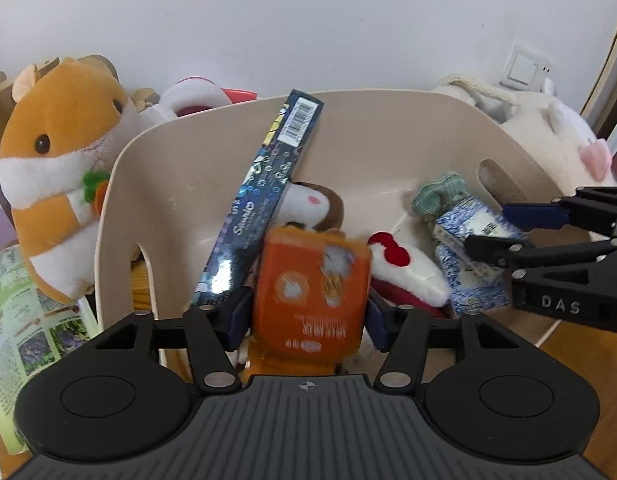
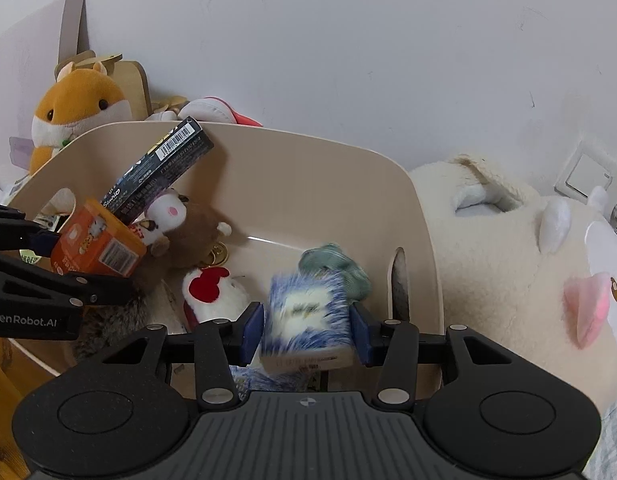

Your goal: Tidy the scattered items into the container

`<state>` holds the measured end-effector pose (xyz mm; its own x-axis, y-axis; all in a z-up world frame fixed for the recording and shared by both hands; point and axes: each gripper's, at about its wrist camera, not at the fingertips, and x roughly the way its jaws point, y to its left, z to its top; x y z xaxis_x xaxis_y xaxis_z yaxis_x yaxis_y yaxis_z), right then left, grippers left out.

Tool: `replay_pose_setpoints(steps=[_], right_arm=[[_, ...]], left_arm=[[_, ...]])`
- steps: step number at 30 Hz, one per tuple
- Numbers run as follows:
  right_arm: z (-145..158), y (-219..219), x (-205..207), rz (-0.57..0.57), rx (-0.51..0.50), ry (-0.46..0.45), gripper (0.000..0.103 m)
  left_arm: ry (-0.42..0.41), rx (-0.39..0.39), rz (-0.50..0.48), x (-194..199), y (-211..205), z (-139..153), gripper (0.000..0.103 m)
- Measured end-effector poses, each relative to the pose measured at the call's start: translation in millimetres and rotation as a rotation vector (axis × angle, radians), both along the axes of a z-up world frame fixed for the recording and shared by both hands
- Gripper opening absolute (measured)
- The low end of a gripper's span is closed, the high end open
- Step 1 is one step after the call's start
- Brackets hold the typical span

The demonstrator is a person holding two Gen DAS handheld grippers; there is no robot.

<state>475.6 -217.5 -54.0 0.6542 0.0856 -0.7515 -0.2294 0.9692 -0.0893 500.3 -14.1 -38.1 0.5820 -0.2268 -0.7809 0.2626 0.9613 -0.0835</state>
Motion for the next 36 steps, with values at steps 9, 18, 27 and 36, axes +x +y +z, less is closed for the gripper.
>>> replay_pose_setpoints(steps=[9,18,27,36], right_arm=[[7.1,-9.3,-9.9,-0.003,0.082,-0.02,0.083],[23.5,-17.4,-25.1,-0.022,0.126,-0.07,0.103],[35.7,-19.7,-43.4,-0.041,0.152,-0.086,0.103],[43.9,-24.5,-79.2,-0.097,0.206,-0.107,0.103]], left_arm=[[-0.104,0.031,-0.029,-16.6,-7.8,11.6,0.086],[-0.109,0.003,0.072,-22.0,3.9,21.8,0.092],[-0.126,0.023,0.075,-44.9,5.1,31.1,0.096],[-0.154,0.006,0.079,-85.3,6.8,42.6,0.097]])
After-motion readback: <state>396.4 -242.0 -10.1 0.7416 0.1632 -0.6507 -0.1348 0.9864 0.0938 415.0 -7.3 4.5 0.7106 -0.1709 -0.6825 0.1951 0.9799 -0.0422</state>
